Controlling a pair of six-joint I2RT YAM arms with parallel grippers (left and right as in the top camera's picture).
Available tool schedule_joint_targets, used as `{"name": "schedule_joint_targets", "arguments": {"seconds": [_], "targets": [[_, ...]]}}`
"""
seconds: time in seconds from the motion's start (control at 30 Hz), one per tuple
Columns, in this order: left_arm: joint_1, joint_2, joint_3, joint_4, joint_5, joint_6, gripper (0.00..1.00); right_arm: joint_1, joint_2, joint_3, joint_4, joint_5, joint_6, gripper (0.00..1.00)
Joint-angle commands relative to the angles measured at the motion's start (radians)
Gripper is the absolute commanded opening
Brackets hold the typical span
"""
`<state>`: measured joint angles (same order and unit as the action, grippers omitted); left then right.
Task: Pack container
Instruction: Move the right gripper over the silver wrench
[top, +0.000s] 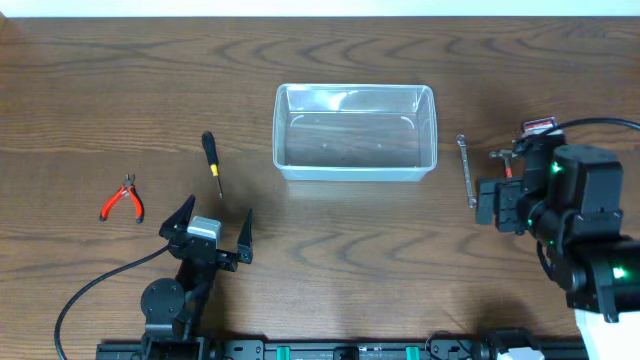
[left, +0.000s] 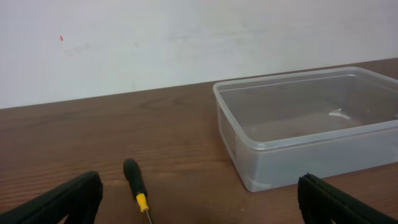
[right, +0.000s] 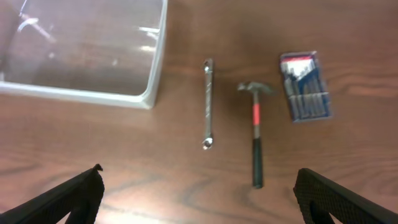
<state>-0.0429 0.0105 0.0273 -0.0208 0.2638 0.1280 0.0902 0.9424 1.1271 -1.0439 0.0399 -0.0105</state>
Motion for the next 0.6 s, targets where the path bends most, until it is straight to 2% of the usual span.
{"name": "schedule_joint_targets", "arguments": {"seconds": [0.0,0.1,0.4,0.5,0.57], "targets": [[0.004,-0.006,-0.023,-0.025,0.024,-0.009,0.98,-0.007,0.012,0.025,-0.008,0.005,0.071,0.99],[0.004,-0.006,-0.023,-0.025,0.024,-0.009,0.98,-0.024,0.022,0.041,-0.028,0.073,0.164,0.99],[0.004,-0.006,-0.023,-0.026,0.024,-0.009,0.98,-0.08,0.075,0.094,-0.212,0.056,0.164,0.99],[0.004,-0.006,-0.023,-0.026,0.024,-0.009,0.98,-0.08,0.075,0.094,-0.195,-0.015,0.174,0.99],[0.004,-0.006,-0.023,-0.025,0.024,-0.009,0.98,-0.08,0.08,0.094,-0.188,0.008,0.171,0.99]]}}
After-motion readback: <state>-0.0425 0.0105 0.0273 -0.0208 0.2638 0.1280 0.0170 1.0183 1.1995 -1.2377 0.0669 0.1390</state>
